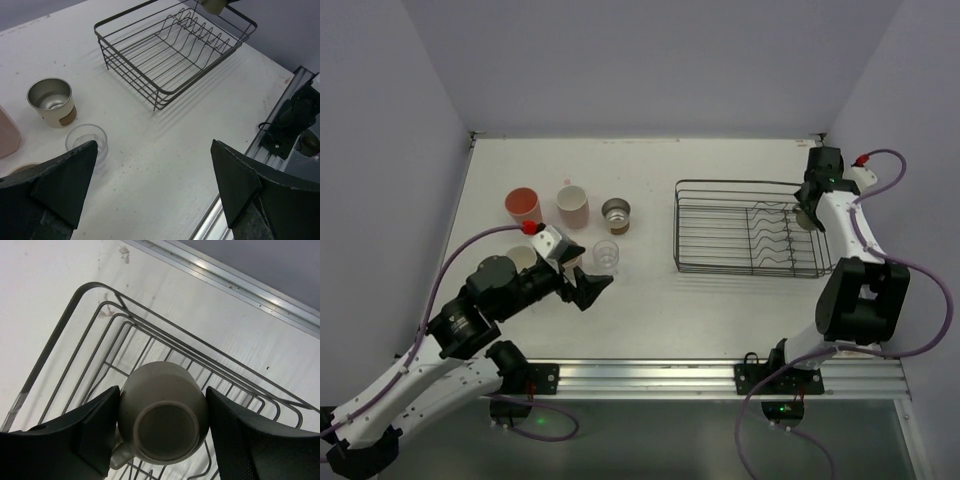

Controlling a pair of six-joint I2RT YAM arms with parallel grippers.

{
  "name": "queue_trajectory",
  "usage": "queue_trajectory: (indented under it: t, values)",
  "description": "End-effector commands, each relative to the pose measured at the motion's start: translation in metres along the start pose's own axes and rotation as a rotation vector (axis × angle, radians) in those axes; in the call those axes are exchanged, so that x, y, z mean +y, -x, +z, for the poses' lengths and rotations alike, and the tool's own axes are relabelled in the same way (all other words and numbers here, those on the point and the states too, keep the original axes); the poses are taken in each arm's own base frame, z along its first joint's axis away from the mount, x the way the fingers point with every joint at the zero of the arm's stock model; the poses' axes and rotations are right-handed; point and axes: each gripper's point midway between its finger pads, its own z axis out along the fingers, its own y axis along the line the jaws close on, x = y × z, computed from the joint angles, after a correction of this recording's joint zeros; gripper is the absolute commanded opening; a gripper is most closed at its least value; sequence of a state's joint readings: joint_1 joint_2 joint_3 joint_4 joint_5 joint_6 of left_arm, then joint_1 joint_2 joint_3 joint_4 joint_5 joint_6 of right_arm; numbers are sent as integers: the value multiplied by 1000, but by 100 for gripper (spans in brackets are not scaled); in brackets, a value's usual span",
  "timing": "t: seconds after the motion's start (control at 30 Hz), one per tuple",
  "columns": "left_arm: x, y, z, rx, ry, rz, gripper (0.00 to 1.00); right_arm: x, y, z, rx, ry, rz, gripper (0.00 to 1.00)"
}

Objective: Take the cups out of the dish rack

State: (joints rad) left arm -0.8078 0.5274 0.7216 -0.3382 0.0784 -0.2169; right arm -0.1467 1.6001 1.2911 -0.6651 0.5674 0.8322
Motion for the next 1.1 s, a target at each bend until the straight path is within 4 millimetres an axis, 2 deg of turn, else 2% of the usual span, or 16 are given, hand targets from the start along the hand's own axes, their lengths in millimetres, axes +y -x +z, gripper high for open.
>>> queue_trajectory:
  t: [0.0, 0.07, 0.1, 0.17, 0.2, 0.27, 0.33, 0.4, 0.43, 0.5, 0.53, 0.6, 0.7, 0.73, 0.9, 1.07]
  values:
    - [2, -1, 8, 6, -1, -2, 100, 17, 27, -38, -73, 183, 66, 37]
    - [1, -2, 12, 20, -8, -10, 100, 23, 28, -53, -96, 266, 88, 37]
    - [1, -3, 14, 25, -12, -14, 100, 35, 35, -79, -132, 374, 111, 37]
    - [-4, -3, 20, 38, -37, -33, 99, 41, 21, -97, -124, 468, 99, 36]
    - [-9, -3, 22, 43, -64, -42, 99, 54, 17, -125, -127, 591, 102, 36]
    - [-15, -3, 29, 57, -89, -77, 99, 63, -9, -147, -77, 696, 72, 36]
    - [-23, 2, 34, 54, -127, -120, 98, 77, -33, -193, -16, 894, 50, 36]
    - [-29, 1, 43, 56, -157, -166, 97, 81, -74, -216, 77, 1028, 5, 36]
    - [-39, 5, 47, 30, -215, -208, 96, 85, -74, -242, 90, 1142, 41, 36]
    - [-46, 3, 59, 29, -256, -255, 93, 83, -115, -267, 221, 1285, -15, 36]
    - [-53, 11, 63, -11, -295, -296, 92, 85, -115, -285, 238, 1369, 10, 36]
    - [-55, 5, 76, -5, -316, -348, 90, 76, -142, -311, 338, 1496, -35, 36]
    - [-63, 3, 91, -17, -370, -426, 87, 61, -160, -343, 463, 1662, -39, 36]
    - [-68, 10, 92, -46, -408, -465, 86, 58, -155, -358, 484, 1733, -1, 36]
    - [-76, 14, 98, -99, -462, -571, 75, 32, -170, -383, 560, 1901, -1, 37]
    - [-84, 14, 102, -113, -462, -581, 64, 20, -176, -384, 636, 1928, 47, 37]
